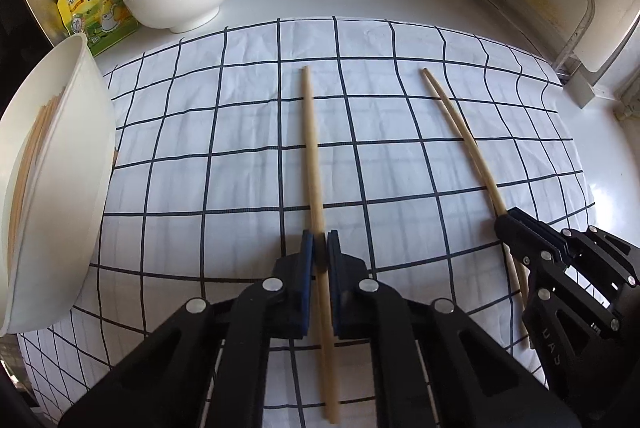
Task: Organize utensils
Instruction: 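Close the right tool on one chopstick while the left tool grasps the other, then carry both held chopsticks over the white basin, then lower both chopsticks into the basin and open both tools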
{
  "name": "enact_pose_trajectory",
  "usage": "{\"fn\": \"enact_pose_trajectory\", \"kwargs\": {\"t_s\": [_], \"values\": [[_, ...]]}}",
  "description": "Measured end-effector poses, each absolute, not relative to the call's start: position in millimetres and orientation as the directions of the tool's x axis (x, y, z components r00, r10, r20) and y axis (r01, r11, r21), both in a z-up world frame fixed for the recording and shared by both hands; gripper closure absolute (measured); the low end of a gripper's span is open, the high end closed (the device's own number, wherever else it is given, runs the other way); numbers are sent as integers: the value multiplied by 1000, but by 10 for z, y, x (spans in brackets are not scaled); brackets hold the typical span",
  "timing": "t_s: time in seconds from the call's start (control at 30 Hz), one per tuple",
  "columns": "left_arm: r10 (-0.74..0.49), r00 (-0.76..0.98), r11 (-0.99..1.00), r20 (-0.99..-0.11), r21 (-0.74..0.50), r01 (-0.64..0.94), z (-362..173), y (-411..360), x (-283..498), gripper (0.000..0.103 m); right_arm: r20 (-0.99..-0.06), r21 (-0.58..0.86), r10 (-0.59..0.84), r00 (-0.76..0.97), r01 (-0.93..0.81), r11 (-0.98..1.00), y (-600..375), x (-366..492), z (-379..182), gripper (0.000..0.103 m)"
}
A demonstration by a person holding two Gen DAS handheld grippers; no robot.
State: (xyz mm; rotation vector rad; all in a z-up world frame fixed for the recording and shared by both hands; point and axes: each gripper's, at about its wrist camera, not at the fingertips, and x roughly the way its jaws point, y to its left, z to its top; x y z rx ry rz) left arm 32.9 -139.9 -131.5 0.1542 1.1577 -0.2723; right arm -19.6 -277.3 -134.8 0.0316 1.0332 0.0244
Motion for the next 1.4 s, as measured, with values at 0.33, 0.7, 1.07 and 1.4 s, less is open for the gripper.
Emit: {"fn": "enact_pose_trajectory", "kwargs": {"t_s": [0.33,0.7,1.07,1.4], "values": [[-183,385,951,-904,-64,301,-923,-1066,332,96,-837,164,128,532,22,986,-2649,-153,-977,97],[-168,481,982,-860,-101,163,-206,208,501,96,-769,238,272,578,-136,962,-1609,270,-309,97],[-58,503,996,-862,-83,-27,-333,1439,811,96,-810,256,372,454,-296,920,-187,910,-385,97],[-63,439,996,-896,-86,-32,-650,1705,1077,96,-869,253,343,356,-277,927,296,1183,-709,97]]}}
